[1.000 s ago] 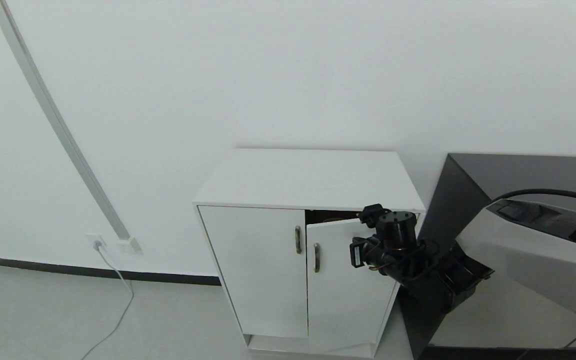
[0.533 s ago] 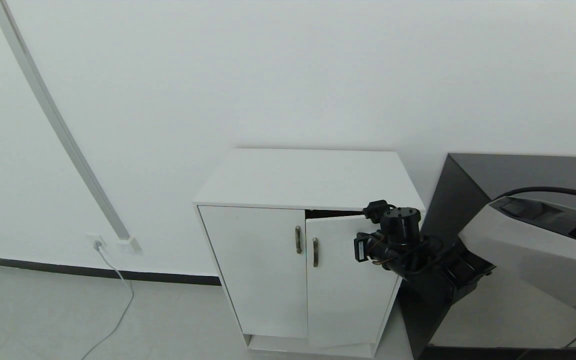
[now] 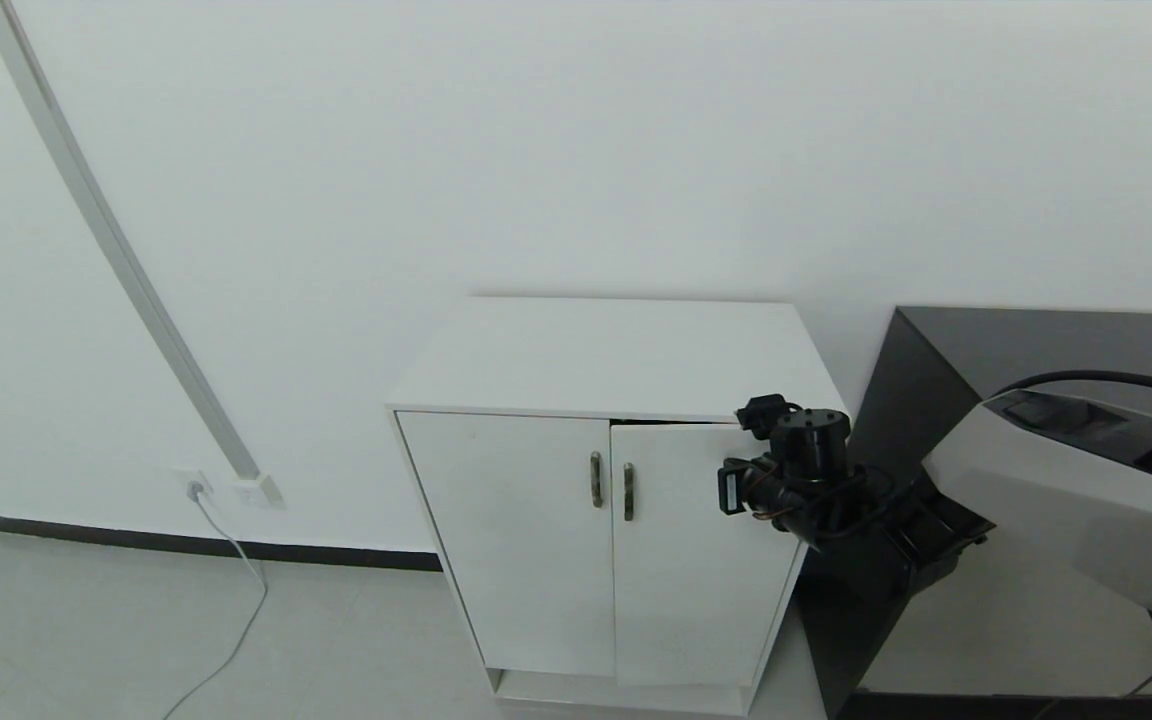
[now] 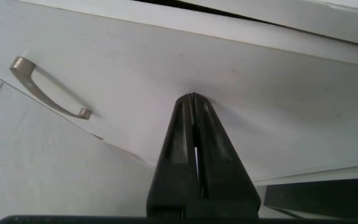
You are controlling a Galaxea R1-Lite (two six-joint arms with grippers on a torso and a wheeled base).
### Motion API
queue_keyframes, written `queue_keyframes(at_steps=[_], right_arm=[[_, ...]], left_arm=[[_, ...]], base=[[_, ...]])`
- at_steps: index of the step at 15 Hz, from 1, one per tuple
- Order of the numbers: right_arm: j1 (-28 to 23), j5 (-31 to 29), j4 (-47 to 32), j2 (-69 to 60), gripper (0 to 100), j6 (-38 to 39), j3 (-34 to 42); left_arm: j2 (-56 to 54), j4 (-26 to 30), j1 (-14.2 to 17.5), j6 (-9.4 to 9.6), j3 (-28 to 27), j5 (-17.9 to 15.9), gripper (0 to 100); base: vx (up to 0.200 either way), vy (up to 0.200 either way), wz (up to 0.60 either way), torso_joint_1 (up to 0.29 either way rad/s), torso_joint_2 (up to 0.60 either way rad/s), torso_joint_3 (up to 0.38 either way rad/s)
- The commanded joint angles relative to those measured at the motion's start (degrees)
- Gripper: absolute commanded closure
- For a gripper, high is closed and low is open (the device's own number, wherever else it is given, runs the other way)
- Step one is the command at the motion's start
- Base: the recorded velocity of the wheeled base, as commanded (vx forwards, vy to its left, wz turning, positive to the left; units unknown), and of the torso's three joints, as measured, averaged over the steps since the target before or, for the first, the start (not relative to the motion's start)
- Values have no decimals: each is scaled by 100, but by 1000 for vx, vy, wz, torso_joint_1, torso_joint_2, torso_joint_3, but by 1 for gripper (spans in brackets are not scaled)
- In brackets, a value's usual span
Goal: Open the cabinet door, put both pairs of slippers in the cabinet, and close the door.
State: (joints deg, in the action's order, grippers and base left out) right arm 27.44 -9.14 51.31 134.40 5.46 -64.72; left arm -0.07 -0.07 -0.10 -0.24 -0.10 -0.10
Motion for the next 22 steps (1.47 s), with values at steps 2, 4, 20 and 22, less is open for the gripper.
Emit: queue_keyframes(at_steps=[2,4,20,22], right_arm=[[-37,0,2,25,100,-1,-41],[-63,0,2,25,100,-1,-49],[-107,0,2,104,100,-1,-93],[-107,0,2,113,100,-1,-102]], left_arm=[[7,-1,1,-2,1,1,100],[7,-1,1,-2,1,1,100],[7,-1,1,7,1,1,100],[7,-1,1,7,1,1,100]], base=[[0,0,0,0,0,0],[0,0,0,0,0,0],[0,0,0,0,0,0],[0,0,0,0,0,0]])
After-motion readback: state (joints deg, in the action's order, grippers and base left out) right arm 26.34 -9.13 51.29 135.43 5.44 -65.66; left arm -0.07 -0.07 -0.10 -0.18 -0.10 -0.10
